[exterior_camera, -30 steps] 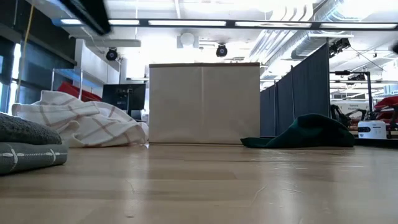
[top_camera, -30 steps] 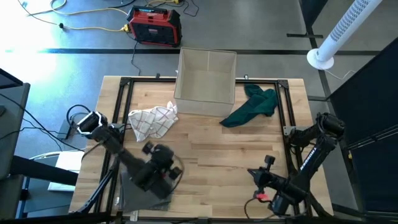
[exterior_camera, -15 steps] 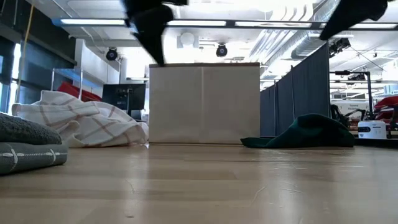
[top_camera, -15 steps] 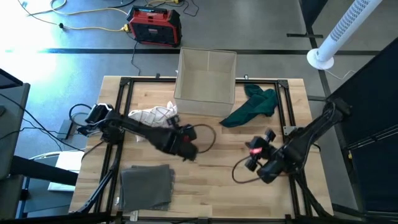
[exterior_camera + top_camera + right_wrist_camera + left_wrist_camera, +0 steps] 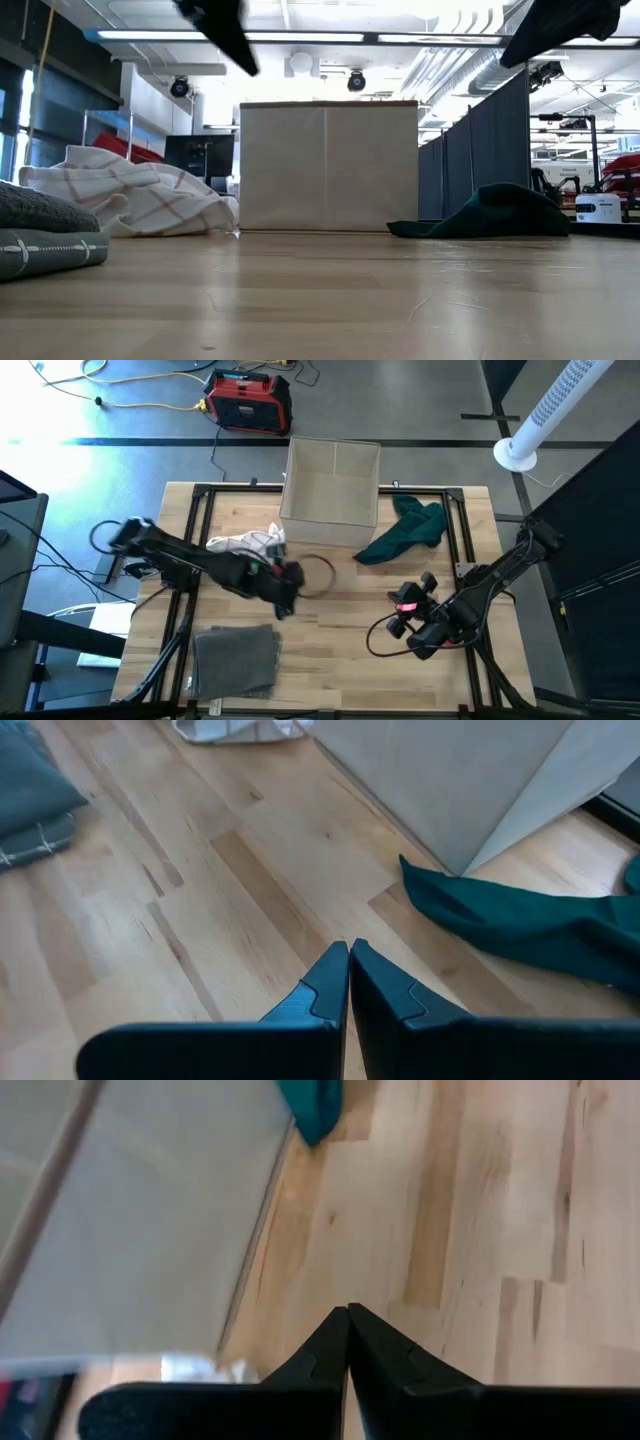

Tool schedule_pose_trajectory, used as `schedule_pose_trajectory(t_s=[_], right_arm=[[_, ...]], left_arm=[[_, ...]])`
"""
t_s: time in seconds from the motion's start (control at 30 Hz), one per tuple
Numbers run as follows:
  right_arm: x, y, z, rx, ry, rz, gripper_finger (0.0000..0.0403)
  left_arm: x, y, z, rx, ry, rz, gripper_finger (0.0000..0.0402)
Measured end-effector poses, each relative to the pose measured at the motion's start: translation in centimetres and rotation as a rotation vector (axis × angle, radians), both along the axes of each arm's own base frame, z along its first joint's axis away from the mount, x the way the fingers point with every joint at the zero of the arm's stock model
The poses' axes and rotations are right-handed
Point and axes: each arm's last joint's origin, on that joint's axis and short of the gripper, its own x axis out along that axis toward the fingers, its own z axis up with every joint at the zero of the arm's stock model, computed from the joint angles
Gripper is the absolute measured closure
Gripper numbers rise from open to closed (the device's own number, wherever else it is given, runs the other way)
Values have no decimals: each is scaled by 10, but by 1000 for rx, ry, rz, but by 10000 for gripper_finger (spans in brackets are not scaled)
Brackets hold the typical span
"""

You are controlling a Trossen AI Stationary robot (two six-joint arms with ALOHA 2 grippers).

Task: Fold towel
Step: Fold the white checkered towel

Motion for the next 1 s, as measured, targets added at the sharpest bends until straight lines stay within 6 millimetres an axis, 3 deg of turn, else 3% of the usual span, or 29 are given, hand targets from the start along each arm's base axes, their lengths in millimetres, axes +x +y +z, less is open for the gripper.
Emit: schedule_pose_trajectory(t_s=[0.13,0.27,0.37,0.63,1.0], right_arm=[[3,0,-5,-85,37,31,403],[3,-8,-3,-183,41,16,403],[3,-16,-2,-249,53,-10,403],[9,-34,-3,-251,117,-79,403],[7,-29,-4,-204,125,-58,403]], left_arm=[[-48,17,10,-181,-45,124,401],[-98,36,20,-390,56,371,401],[-122,42,23,-453,123,511,401],[-128,35,19,-475,163,601,364],[-136,36,-40,-445,328,674,260]])
